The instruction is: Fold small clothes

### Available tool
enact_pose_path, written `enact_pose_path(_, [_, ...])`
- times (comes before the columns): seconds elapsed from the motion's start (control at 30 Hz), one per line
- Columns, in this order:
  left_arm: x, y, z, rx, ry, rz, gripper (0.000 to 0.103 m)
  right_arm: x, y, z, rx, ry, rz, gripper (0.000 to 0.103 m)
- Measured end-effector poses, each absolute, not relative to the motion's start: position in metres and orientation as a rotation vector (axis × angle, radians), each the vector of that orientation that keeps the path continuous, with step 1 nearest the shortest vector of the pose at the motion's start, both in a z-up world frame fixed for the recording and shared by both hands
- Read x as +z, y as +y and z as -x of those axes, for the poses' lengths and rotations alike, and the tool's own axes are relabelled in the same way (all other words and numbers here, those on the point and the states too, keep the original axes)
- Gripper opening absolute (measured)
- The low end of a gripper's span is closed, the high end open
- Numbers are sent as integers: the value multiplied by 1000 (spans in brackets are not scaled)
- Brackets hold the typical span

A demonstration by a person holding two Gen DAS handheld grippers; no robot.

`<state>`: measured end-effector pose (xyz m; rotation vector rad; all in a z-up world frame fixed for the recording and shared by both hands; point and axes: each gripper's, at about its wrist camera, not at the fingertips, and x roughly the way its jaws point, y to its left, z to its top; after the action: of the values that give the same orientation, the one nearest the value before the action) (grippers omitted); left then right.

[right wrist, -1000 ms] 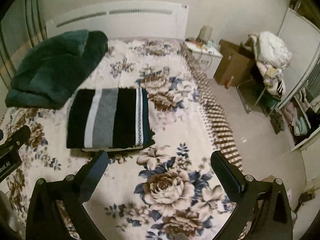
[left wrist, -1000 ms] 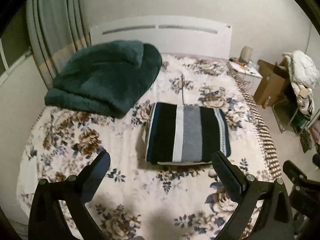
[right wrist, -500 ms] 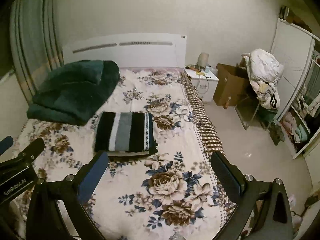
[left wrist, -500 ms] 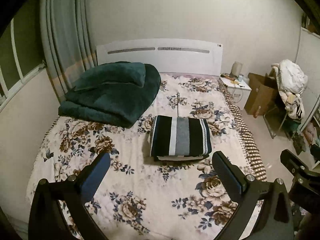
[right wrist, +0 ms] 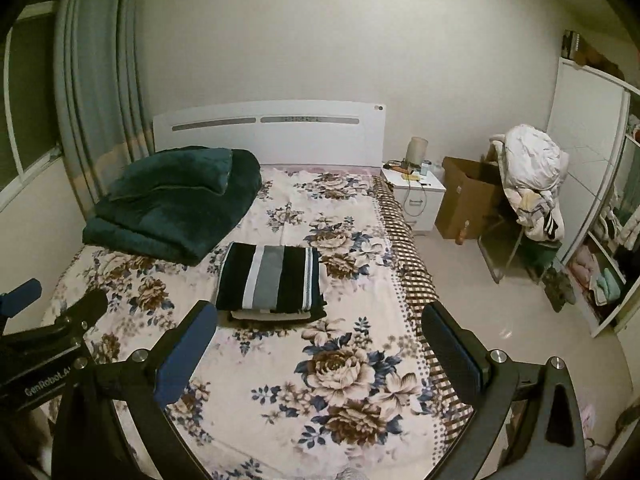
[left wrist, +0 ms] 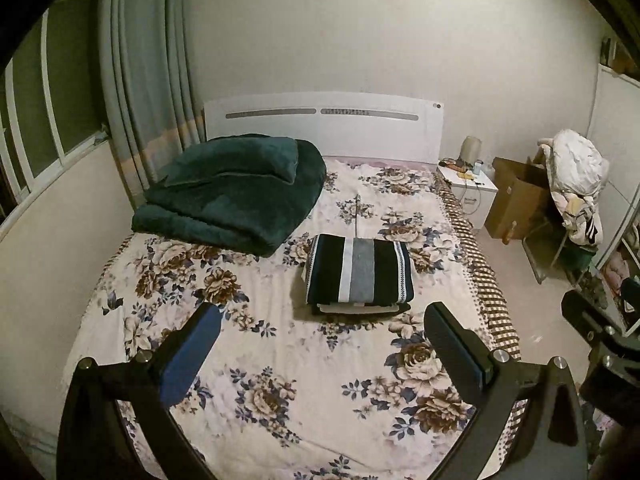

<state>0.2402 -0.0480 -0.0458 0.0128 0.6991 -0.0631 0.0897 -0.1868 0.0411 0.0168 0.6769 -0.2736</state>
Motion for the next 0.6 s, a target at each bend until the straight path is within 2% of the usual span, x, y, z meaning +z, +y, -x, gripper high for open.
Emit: enact_pose_path(0.6, [-24, -50, -221, -61, 644, -5, 103, 66, -194, -70, -285, 638, -25, 103])
